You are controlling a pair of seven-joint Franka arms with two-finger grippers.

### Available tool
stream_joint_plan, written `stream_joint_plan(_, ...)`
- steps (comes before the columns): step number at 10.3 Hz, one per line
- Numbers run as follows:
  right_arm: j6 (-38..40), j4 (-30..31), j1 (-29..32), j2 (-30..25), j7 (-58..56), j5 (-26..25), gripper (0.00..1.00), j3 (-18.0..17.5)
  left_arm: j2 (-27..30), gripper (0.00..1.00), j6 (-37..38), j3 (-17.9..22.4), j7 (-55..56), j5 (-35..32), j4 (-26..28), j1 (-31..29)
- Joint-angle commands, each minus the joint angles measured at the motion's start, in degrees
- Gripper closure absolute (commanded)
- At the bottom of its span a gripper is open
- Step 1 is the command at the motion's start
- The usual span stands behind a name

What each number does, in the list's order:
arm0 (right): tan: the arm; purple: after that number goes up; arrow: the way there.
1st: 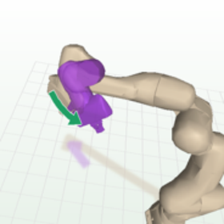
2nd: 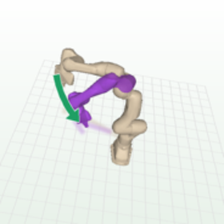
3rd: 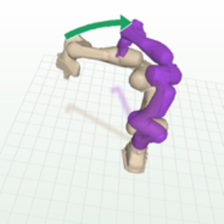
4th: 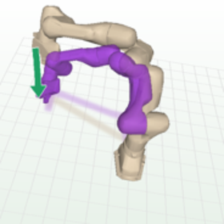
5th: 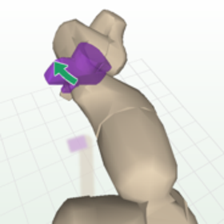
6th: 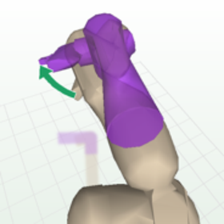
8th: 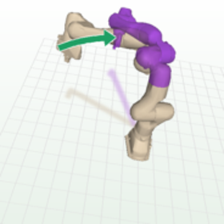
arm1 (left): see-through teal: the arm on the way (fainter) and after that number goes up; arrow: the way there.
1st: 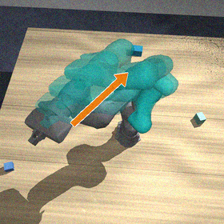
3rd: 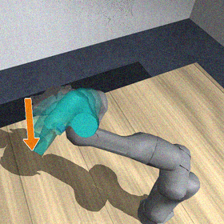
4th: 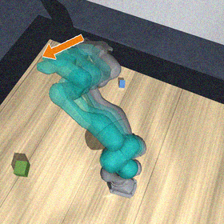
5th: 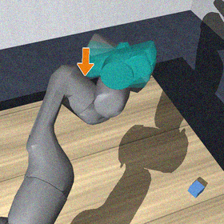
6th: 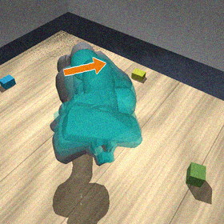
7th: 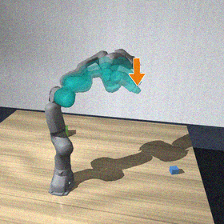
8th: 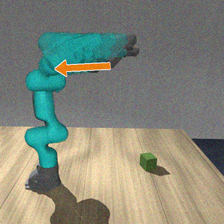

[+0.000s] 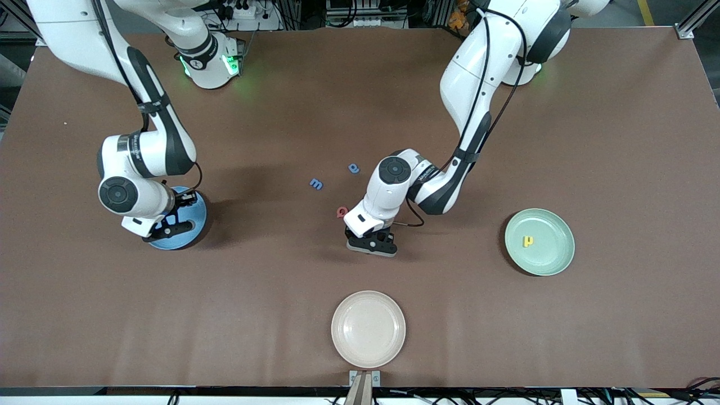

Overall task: Sort uppercase to blue plate, lowercase to green plate
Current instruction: 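Lower the W into the blue plate and open the right gripper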

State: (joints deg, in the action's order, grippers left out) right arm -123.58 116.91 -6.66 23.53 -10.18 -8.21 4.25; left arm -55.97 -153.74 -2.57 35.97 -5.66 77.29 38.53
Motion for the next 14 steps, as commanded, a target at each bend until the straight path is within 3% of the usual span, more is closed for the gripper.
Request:
stream_joint_plan(1,-2.61,1.04,0.94,0.55,-3.25,-0.31,0.69,0.41,-1.95,0.74,0.64,0.46,0.33,-1.2,-1.27,0.4)
stream_joint_plan(3,-3.07,1.56,1.29,2.04,-4.75,1.34,0.69,1.02,-2.12,0.74,0.64,0.46,0.33,-1.2,-1.27,0.4)
stream_joint_plan(4,-3.07,2.35,1.29,1.96,-4.84,3.53,0.67,1.02,-2.12,0.8,0.64,0.46,0.24,-1.2,-1.27,0.4)
stream_joint_plan(7,-3.25,3.06,1.38,2.05,-5.28,3.82,0.62,1.02,-1.6,0.99,0.81,0.46,-0.46,-1.2,-1.27,0.32)
stream_joint_plan(10,-3.16,2.89,1.29,1.96,-5.64,3.82,0.44,1.2,0.24,1.0,1.34,0.37,-0.55,-1.55,-1.0,-0.56)
stream_joint_plan(11,-3.16,2.71,1.21,1.96,-5.64,3.82,0.3,1.64,1.73,1.0,3.95,0.37,-0.72,-1.46,-0.57,-0.82)
stream_joint_plan(14,-0.28,1.49,1.12,0.91,-4.94,3.99,0.3,1.64,5.86,1.0,10.81,-1.38,-3.0,-1.55,-0.39,-4.86)
